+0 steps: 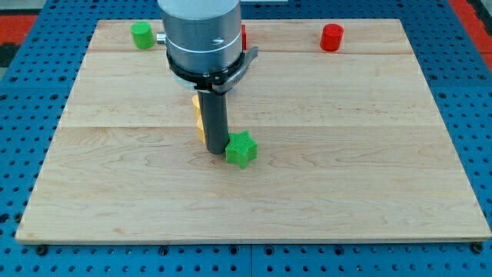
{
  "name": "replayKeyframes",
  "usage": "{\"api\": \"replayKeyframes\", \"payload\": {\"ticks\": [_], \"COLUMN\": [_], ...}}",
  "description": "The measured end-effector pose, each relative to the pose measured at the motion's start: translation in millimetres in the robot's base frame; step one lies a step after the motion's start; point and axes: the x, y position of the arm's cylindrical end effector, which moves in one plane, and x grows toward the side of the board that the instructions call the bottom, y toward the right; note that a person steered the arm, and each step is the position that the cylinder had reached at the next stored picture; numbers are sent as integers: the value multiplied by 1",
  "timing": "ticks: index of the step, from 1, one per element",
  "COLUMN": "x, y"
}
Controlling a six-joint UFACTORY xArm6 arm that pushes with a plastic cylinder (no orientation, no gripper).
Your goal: Separate the yellow blocks from each other
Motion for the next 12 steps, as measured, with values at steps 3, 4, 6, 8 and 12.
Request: {"api": "replayKeyframes", "payload": {"ticks": [3,4,6,8,12], "x": [-49,-48,-84,-123,-132], "y": [-8,-49,-48,-39,-2]}}
